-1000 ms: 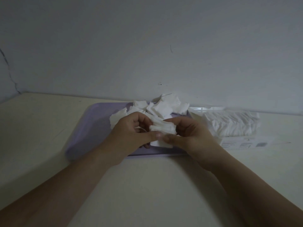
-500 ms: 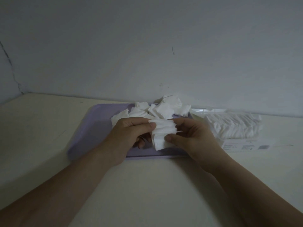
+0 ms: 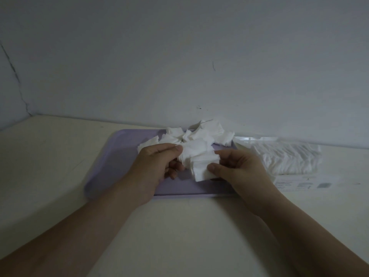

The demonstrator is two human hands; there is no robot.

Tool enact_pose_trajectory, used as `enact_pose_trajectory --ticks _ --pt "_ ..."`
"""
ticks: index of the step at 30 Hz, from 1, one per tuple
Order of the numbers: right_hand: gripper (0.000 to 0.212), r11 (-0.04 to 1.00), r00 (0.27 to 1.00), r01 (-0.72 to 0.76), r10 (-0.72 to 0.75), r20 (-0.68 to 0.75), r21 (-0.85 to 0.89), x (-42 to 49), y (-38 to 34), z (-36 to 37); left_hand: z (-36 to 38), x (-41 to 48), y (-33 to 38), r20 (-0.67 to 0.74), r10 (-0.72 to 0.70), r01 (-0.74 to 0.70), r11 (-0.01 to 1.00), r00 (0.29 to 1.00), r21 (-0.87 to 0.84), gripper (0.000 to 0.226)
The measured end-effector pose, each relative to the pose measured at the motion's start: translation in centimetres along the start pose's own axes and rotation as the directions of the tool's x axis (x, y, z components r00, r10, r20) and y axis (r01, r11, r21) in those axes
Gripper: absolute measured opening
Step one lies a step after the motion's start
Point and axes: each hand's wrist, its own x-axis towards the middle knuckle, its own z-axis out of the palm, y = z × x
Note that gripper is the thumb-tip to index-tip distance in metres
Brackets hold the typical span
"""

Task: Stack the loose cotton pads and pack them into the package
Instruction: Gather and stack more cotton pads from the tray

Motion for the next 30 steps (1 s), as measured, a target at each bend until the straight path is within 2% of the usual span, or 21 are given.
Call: enact_pose_trajectory --ticks 1,4,6,8,11,14,18,23,30 --pt "0.020 1.000 1.000 0.001 -0.002 0.003 0.021 0.0 -0.2 0.0 0.0 0.0 -0.1 -0.020 0.009 -0.009 1.000 1.000 0.009 0.013" --pt "0.027 0.998 1.000 0.002 -0.001 -0.008 0.059 -0.2 -0.5 0.1 0.0 0.3 -0.2 -0.123 0.054 -0.047 0.997 0.991 0.055 0.018" --pt "0.022 1.000 0.999 0.011 -0.010 -0.048 0.015 0.0 -0.4 0.1 -0.1 0.1 0.1 -0.133 0.073 -0.066 0.996 0.988 0.058 0.020" --pt "0.016 0.999 0.998 0.022 -0.023 -0.062 -0.026 0.1 -0.2 -0.1 0.1 -0.5 0.5 -0.035 0.076 -0.073 0.994 0.996 0.079 0.022" --pt "0.007 1.000 1.000 0.018 -0.018 0.001 -0.004 0.0 -0.3 -0.2 0.8 -1.4 0.7 0.142 0.043 -0.076 0.969 0.989 0.236 0.021" --pt "0.014 0.992 0.995 -0.009 -0.003 0.097 0.127 -0.3 -0.8 0.0 0.8 -1.3 0.4 0.125 0.047 -0.086 0.942 0.991 0.323 0.021" --pt "0.012 0.986 0.988 -0.050 0.026 0.151 0.157 -0.4 -1.0 0.3 0.6 -1.1 0.2 0.092 0.056 -0.082 0.948 0.994 0.308 0.017" --pt "0.015 0.985 0.987 -0.075 0.052 0.150 0.154 -0.4 -1.1 0.2 0.7 -1.0 0.1 0.109 0.056 -0.085 0.955 0.992 0.282 0.014" --pt "0.017 0.975 0.954 -0.107 0.045 0.297 0.194 -0.6 -2.0 0.1 0.7 -0.9 0.1 0.062 0.090 -0.104 0.956 0.994 0.275 0.018"
